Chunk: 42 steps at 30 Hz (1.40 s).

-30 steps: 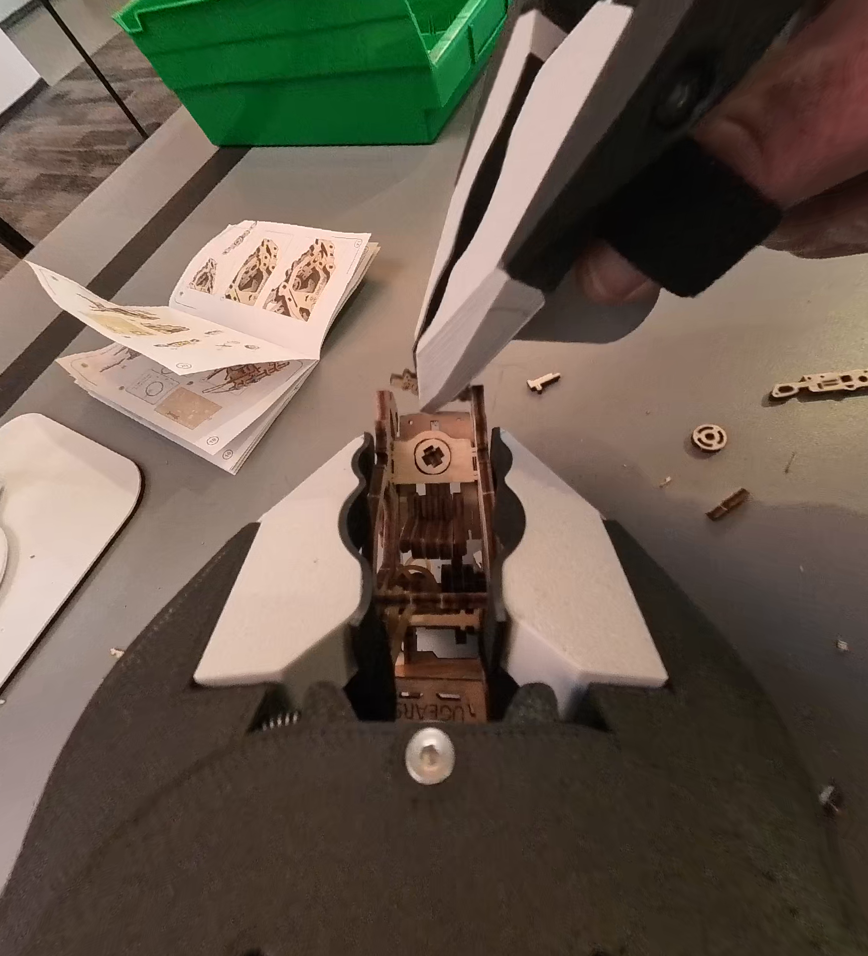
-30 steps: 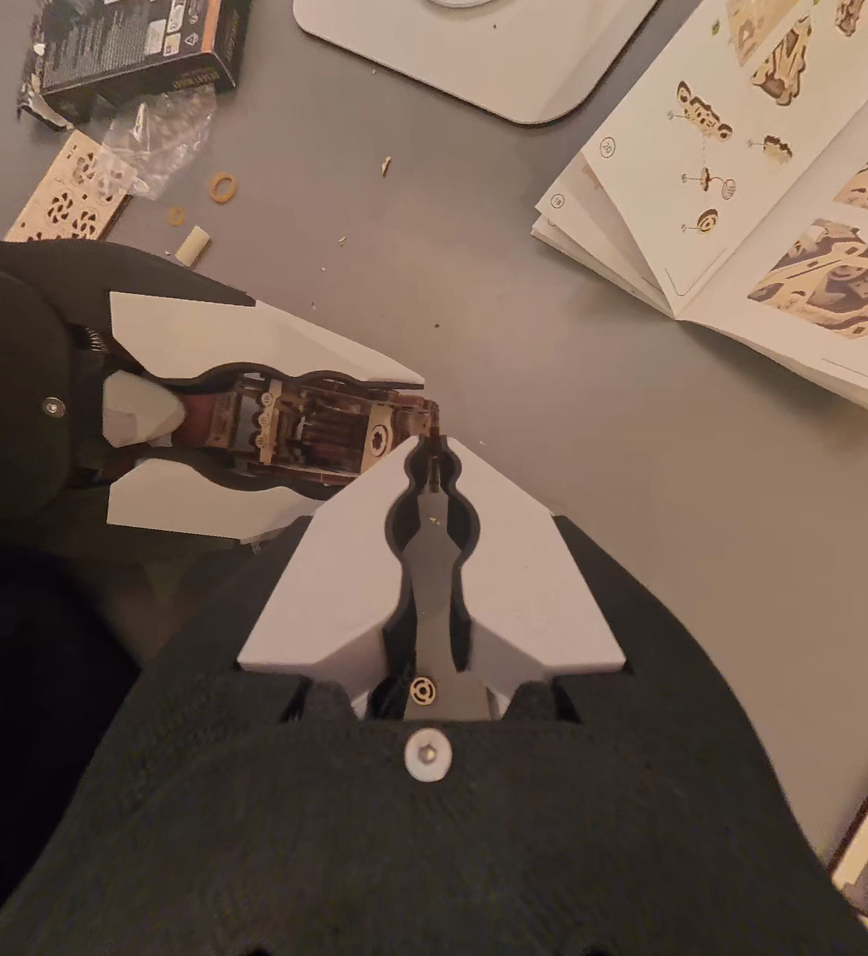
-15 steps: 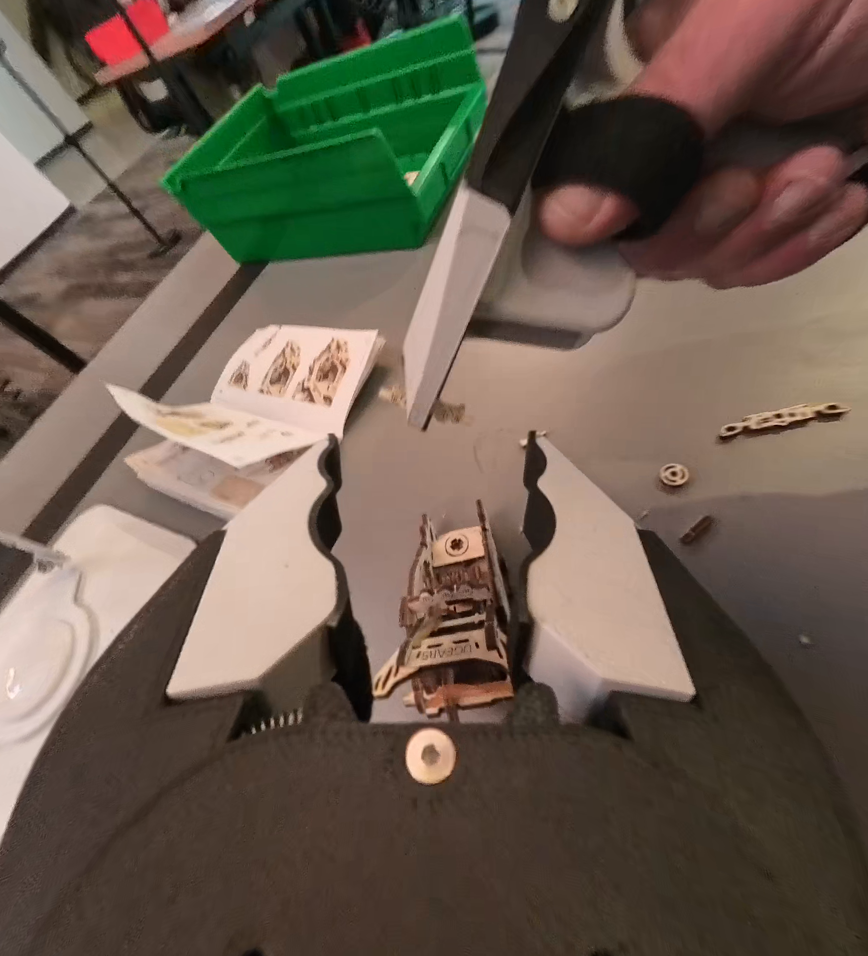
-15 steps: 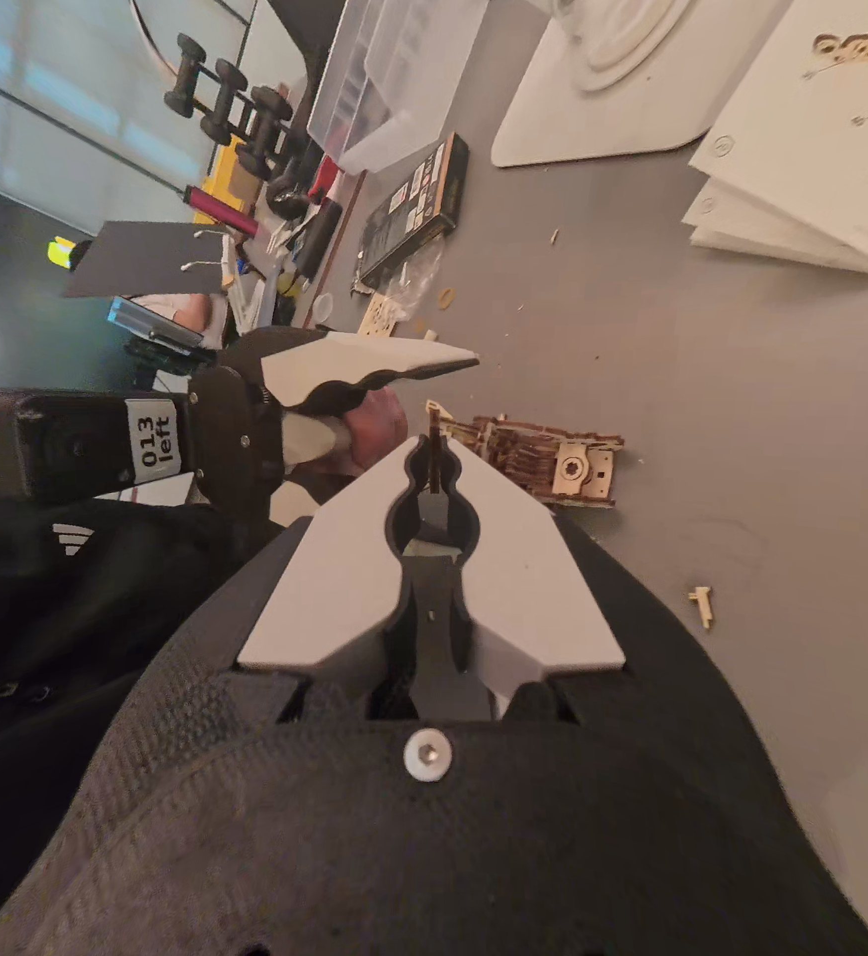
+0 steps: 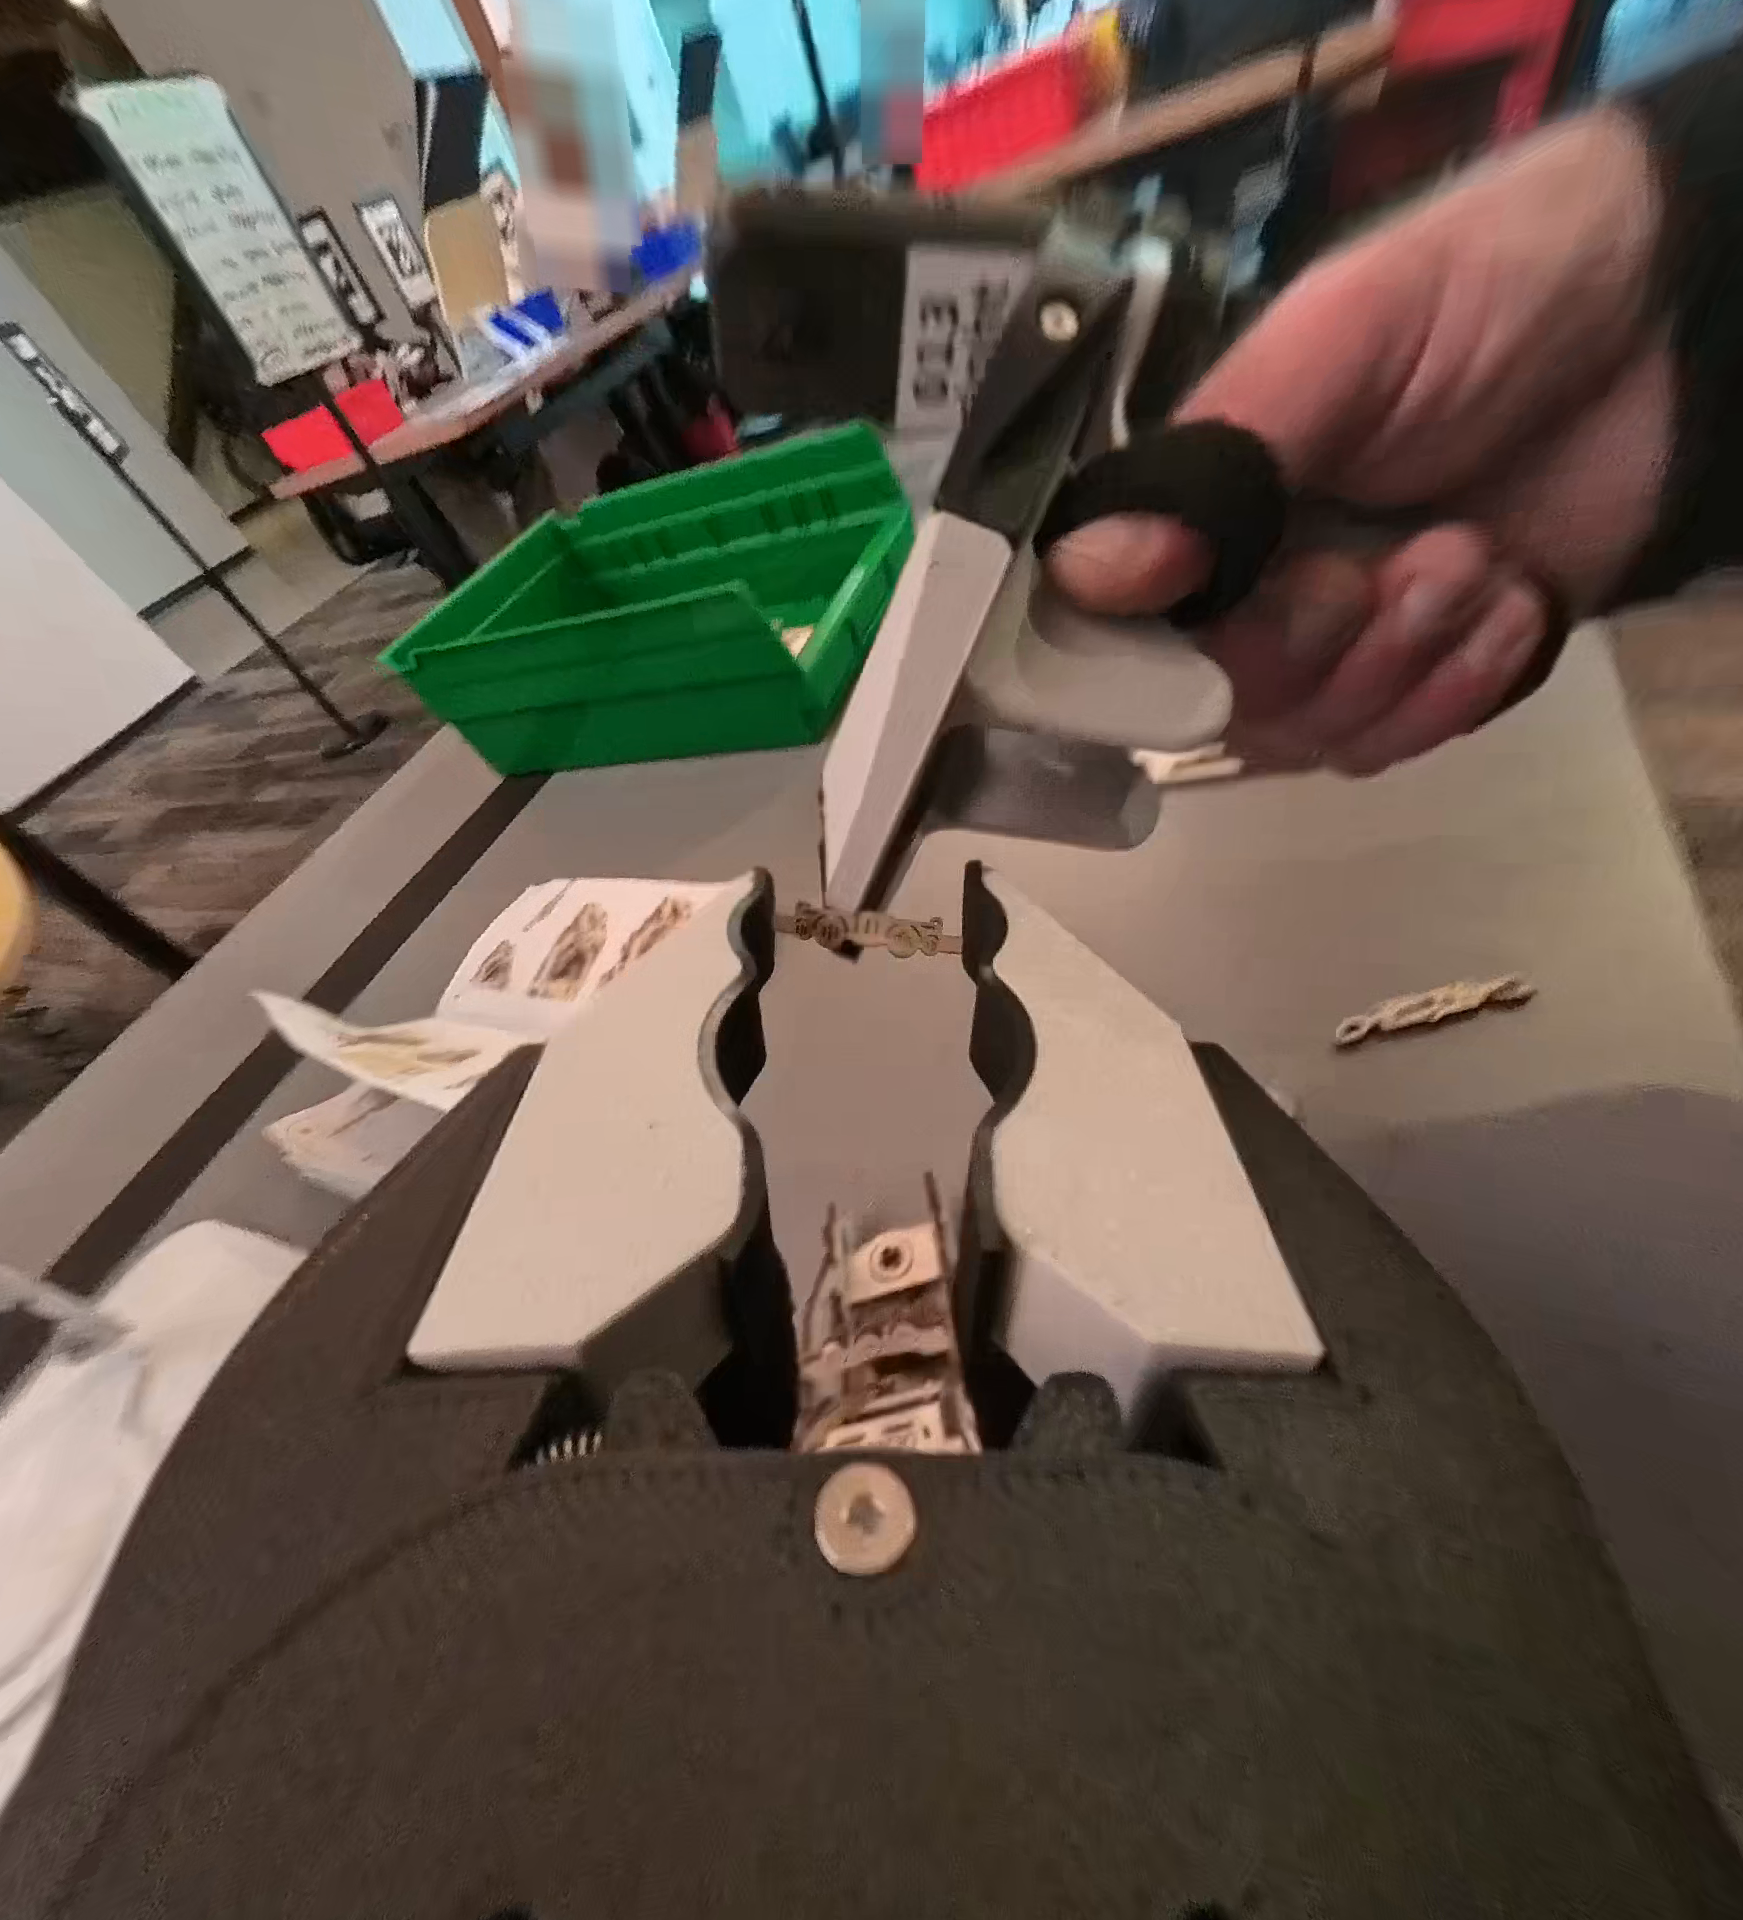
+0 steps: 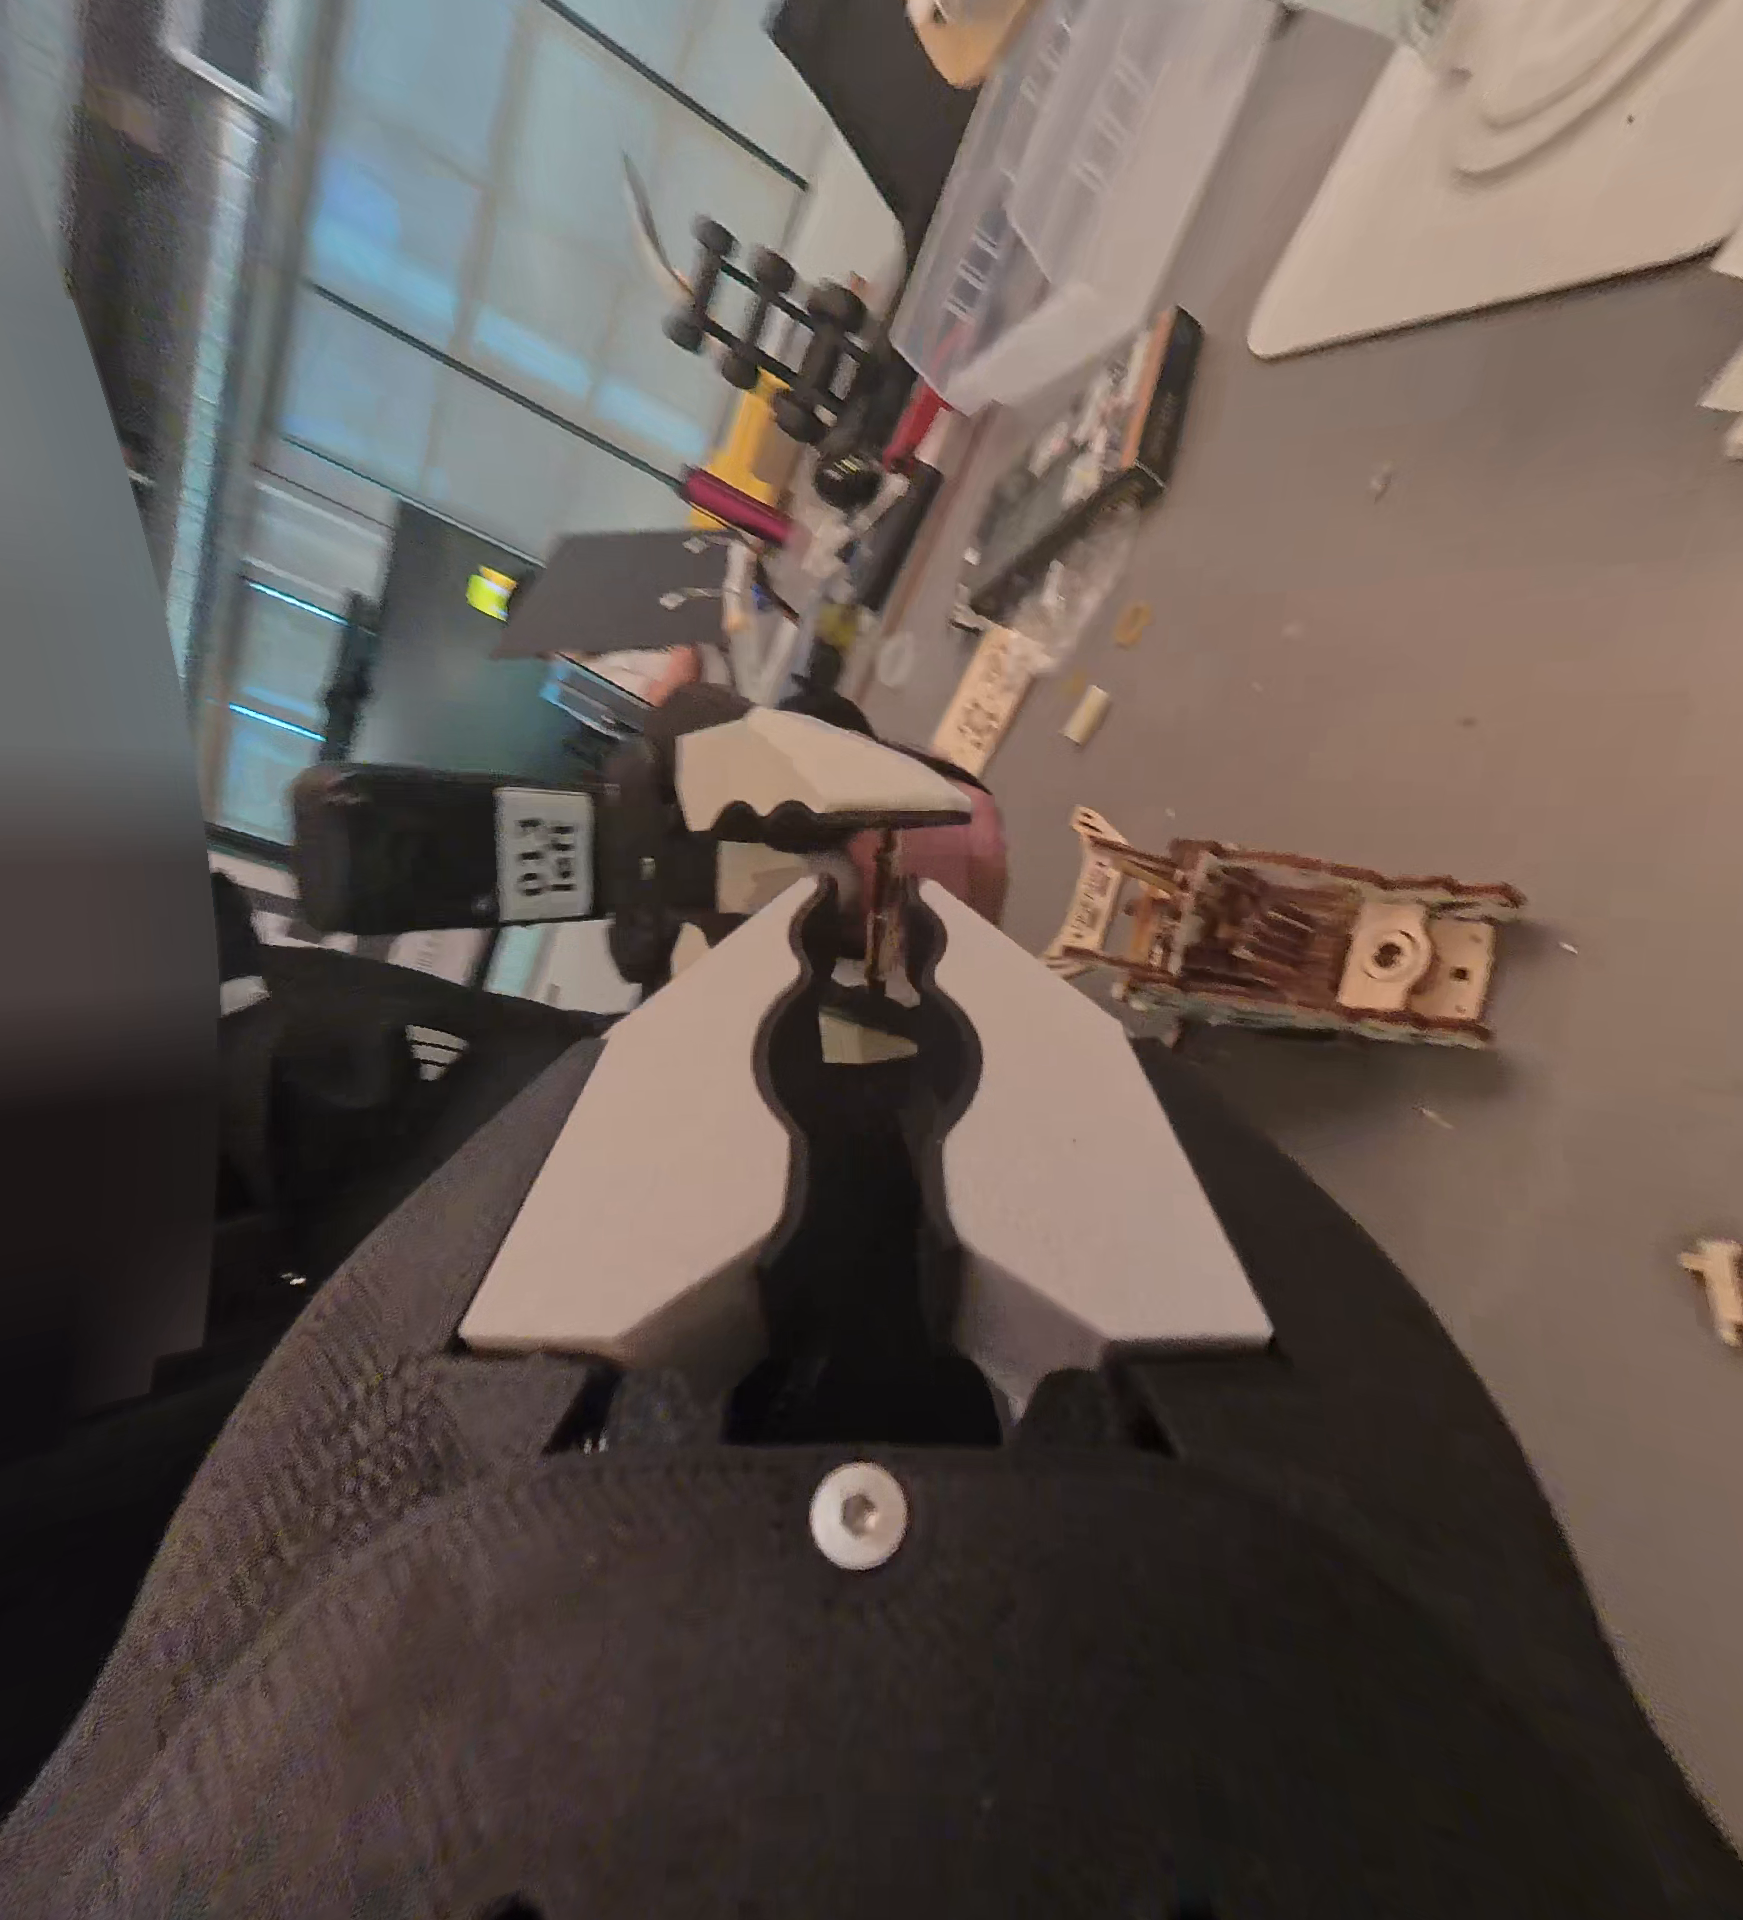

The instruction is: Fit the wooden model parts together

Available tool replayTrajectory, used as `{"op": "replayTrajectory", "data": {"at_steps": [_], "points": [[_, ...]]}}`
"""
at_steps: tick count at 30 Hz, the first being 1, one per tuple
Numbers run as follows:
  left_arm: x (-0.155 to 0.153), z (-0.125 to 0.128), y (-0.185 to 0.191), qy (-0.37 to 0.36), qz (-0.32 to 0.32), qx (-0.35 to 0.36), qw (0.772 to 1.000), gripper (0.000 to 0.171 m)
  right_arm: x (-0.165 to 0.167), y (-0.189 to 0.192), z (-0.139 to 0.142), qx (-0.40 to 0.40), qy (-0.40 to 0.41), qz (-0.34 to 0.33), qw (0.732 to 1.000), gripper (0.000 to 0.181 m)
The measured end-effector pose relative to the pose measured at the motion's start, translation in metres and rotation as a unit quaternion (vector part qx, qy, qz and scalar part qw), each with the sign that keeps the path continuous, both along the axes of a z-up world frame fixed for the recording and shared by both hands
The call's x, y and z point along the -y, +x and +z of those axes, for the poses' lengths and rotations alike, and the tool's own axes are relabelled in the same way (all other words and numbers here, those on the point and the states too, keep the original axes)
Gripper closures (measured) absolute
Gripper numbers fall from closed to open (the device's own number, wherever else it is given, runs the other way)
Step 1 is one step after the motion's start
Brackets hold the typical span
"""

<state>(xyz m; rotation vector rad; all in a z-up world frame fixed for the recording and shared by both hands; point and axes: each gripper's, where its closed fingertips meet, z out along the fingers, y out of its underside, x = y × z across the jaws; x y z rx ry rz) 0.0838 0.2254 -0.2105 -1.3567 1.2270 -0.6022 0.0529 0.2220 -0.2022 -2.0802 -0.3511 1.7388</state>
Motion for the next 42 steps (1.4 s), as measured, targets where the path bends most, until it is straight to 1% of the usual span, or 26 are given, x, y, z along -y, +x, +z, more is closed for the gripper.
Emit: {"op": "replayTrajectory", "data": {"at_steps": [2,4,5,8,10,13,15,17,20,22,24,27,29,30,31,32,34,35,37,39,41,42], "points": [[0.003,0.013,-0.001,-0.032,-0.023,0.065,0.997,0.138,0.0,0.003,0.008,-0.054,-0.009,-0.002,0.998,0.17],[0.004,0.025,-0.005,-0.058,-0.041,0.127,0.989,0.138,0.002,0.003,0.017,-0.112,-0.023,0.009,0.993,0.174],[0.006,0.031,-0.006,-0.068,-0.053,0.151,0.985,0.139,0.004,0.001,0.019,-0.13,-0.027,0.016,0.991,0.173],[0.011,0.036,-0.006,-0.085,-0.083,0.186,0.975,0.139,0.011,-0.007,0.029,-0.175,-0.032,0.037,0.983,0.172],[0.014,0.044,-0.008,-0.098,-0.101,0.219,0.965,0.138,0.013,-0.01,0.033,-0.196,-0.031,0.044,0.979,0.175],[0.015,0.046,-0.01,-0.105,-0.116,0.24,0.958,0.138,0.014,-0.011,0.035,-0.201,-0.026,0.043,0.978,0.176],[0.014,0.043,-0.01,-0.099,-0.113,0.232,0.961,0.138,0.012,-0.011,0.031,-0.172,-0.011,0.032,0.985,0.176],[0.011,0.035,-0.009,-0.089,-0.101,0.204,0.97,0.138,0.01,-0.011,0.024,-0.117,0.002,0.021,0.993,0.176],[0.006,0.023,-0.007,-0.06,-0.076,0.14,0.985,0.139,0.006,-0.008,0.011,0.005,0.045,0.007,0.999,0.177],[0.003,0.013,-0.005,-0.043,-0.059,0.091,0.993,0.139,0.002,-0.003,0.004,0.102,0.087,-0.005,0.991,0.177],[0.0,0.007,-0.005,-0.036,-0.049,0.056,0.997,0.14,0.0,0.0,-0.001,0.191,0.129,-0.006,0.973,0.177],[-0.003,0.005,-0.004,-0.018,-0.026,0.037,0.999,0.14,-0.002,0.002,-0.003,0.257,0.161,-0.013,0.953,0.178],[-0.004,0.008,-0.005,-0.005,-0.02,0.053,0.998,0.14,-0.003,0.0,-0.001,0.259,0.168,-0.016,0.951,0.178],[-0.003,0.011,-0.006,-0.016,-0.026,0.07,0.997,0.14,-0.002,-0.001,0.002,0.241,0.168,-0.016,0.956,0.177],[-0.002,0.015,-0.008,-0.025,-0.033,0.092,0.995,0.14,-0.001,-0.003,0.008,0.204,0.156,-0.014,0.966,0.175],[0.0,0.023,-0.01,-0.027,-0.044,0.119,0.992,0.141,0.0,-0.004,0.017,0.149,0.135,-0.013,0.98,0.171],[0.008,0.038,-0.014,-0.042,-0.08,0.174,0.981,0.14,0.001,-0.001,0.03,0.049,0.092,-0.005,0.995,0.172],[0.012,0.045,-0.016,-0.046,-0.099,0.199,0.974,0.141,0.004,-0.001,0.033,0.005,0.069,0.007,0.998,0.172],[0.014,0.052,-0.018,-0.051,-0.117,0.227,0.966,0.14,0.017,-0.008,0.047,-0.098,0.02,0.05,0.994,0.168],[0.017,0.057,-0.019,-0.054,-0.134,0.248,0.958,0.141,0.016,-0.01,0.047,-0.134,0.006,0.051,0.99,0.178],[0.02,0.059,-0.02,-0.055,-0.145,0.258,0.954,0.141,0.016,-0.012,0.046,-0.158,-0.008,0.055,0.986,0.179],[0.02,0.059,-0.02,-0.056,-0.147,0.262,0.952,0.14,0.016,-0.012,0.045,-0.162,-0.016,0.054,0.985,0.175]]}}
